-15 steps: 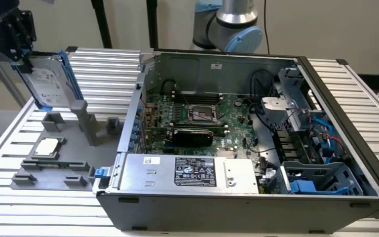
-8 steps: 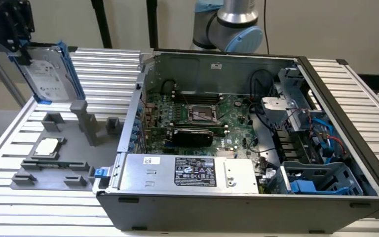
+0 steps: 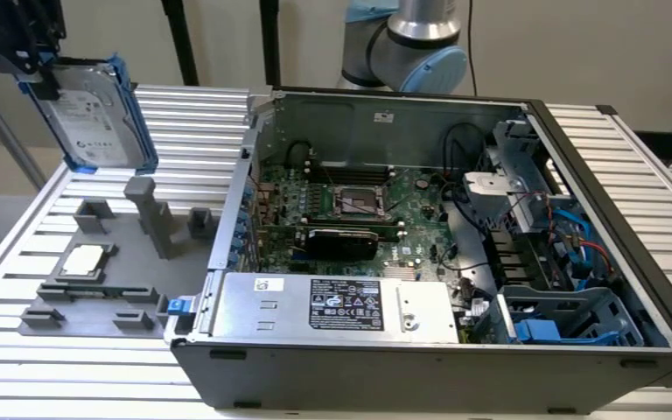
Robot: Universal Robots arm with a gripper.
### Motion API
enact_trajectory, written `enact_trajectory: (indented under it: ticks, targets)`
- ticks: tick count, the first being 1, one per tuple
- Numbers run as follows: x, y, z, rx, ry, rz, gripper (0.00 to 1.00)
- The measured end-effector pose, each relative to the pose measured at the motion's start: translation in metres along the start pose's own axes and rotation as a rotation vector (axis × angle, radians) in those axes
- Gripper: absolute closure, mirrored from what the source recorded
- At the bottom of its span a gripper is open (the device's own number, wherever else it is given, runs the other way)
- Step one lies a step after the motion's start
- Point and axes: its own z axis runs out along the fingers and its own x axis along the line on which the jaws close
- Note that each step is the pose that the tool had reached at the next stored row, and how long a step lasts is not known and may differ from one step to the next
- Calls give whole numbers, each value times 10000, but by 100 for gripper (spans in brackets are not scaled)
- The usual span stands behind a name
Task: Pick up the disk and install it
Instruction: 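Pick up the disk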
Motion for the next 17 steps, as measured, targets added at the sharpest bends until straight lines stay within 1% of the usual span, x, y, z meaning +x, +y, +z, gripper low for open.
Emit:
enact_trajectory:
  ticks: [3,8,13,17]
  targets:
    - [21,-99,-78,0,-42,-8,100]
    - [79,-295,-214,0,-100,-12,100]
    - [150,-502,-359,1,-133,-13,100]
    - [216,-670,-467,1,-145,-13,100]
